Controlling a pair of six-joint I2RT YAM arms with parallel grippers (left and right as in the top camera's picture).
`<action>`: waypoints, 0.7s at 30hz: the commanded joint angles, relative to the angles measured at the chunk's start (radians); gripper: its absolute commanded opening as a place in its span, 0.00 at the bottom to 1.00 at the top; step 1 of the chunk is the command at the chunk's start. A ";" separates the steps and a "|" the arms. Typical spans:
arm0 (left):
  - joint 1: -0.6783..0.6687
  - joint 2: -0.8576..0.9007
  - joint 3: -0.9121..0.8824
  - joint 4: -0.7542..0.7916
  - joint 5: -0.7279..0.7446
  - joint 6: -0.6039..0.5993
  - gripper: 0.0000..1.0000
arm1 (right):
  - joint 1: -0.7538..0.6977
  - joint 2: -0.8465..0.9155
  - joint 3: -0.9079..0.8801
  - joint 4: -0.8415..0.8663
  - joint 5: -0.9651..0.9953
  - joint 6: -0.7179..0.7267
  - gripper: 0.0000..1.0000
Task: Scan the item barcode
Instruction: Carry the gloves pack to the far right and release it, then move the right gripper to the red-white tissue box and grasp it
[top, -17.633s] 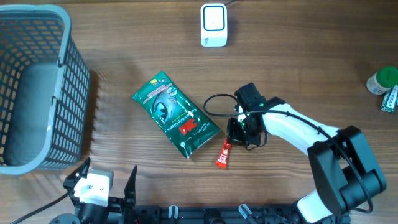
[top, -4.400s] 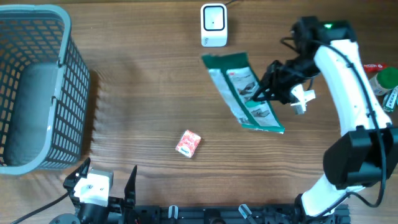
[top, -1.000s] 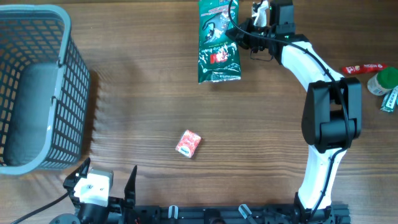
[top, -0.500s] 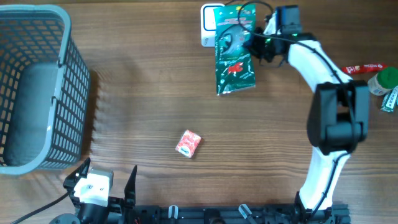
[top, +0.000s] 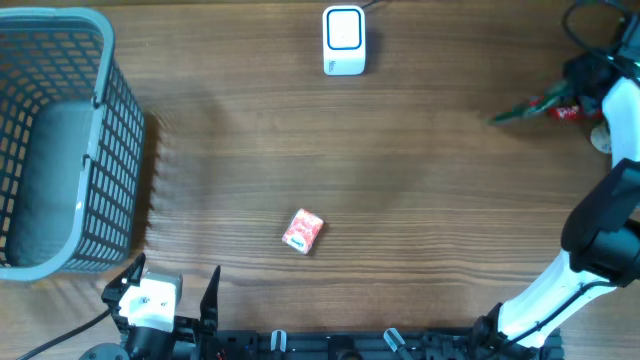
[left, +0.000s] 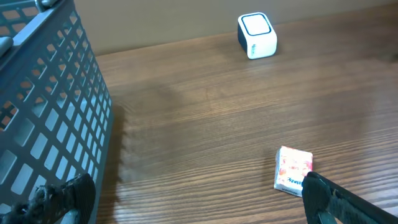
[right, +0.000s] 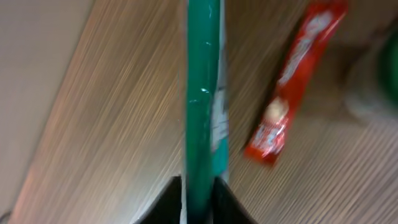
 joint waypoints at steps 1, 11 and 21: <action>-0.005 -0.002 -0.001 0.002 0.012 -0.003 1.00 | -0.016 0.030 0.002 0.037 0.018 -0.087 0.40; -0.005 -0.002 -0.001 0.002 0.012 -0.003 1.00 | -0.006 -0.157 0.044 -0.145 -0.682 -0.237 0.99; -0.005 -0.002 -0.001 0.002 0.012 -0.003 1.00 | 0.395 -0.176 -0.019 -0.835 -0.876 -0.584 1.00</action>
